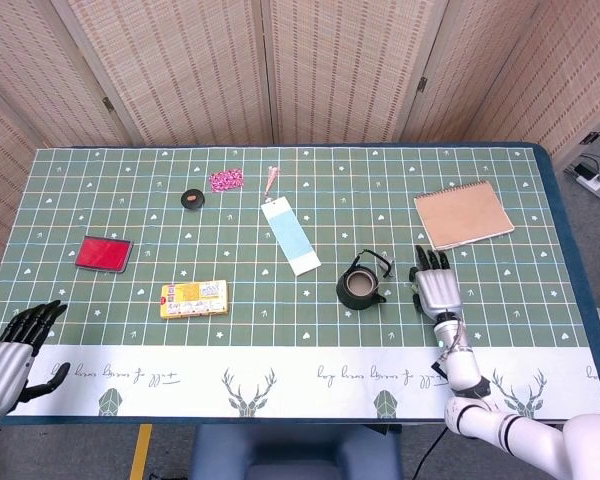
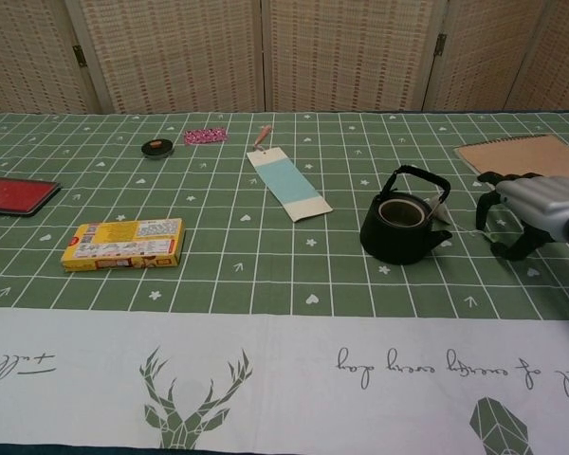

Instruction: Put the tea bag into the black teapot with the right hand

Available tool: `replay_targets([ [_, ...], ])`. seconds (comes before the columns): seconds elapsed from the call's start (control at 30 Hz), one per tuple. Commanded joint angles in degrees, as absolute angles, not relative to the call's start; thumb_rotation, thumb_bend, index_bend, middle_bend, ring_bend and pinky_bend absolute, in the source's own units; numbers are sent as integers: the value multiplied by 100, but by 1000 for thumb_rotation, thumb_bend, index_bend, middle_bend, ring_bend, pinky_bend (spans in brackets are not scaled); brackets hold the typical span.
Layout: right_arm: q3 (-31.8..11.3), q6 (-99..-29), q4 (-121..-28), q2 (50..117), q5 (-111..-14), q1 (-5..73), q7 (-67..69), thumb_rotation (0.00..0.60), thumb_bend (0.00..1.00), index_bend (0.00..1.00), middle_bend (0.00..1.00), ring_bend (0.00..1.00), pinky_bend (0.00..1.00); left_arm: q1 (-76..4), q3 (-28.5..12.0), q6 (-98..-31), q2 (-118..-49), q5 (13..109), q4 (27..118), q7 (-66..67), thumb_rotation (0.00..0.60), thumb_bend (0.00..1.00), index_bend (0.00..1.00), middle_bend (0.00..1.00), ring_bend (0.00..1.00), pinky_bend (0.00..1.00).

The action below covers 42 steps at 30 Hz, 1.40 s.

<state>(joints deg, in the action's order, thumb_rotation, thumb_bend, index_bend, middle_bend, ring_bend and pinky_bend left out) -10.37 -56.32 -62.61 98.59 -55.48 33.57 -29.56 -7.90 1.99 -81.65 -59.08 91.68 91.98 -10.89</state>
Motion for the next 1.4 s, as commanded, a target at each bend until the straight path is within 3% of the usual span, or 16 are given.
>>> replay_targets([
  [0.03, -1024, -5645, -6218, 9889, -5561, 3350, -2975, 600, 445, 405, 0, 0, 0, -787, 200, -8170, -5905, 9167, 9201, -1096, 600, 358, 0, 0, 0, 66],
  [0.8, -1038, -5613, -6045, 9959, -5568, 3323, -3043, 600, 444, 471, 0, 0, 0, -790, 205, -8144, -5926, 9151, 9213, -1006, 600, 358, 0, 0, 0, 66],
  [1.4, -1059, -5647, -5958, 10006, -5665, 3307, -2999, 600, 445, 589, 0, 0, 0, -784, 201, -8185, -5949, 9181, 9181, -1010, 600, 357, 0, 0, 0, 66],
])
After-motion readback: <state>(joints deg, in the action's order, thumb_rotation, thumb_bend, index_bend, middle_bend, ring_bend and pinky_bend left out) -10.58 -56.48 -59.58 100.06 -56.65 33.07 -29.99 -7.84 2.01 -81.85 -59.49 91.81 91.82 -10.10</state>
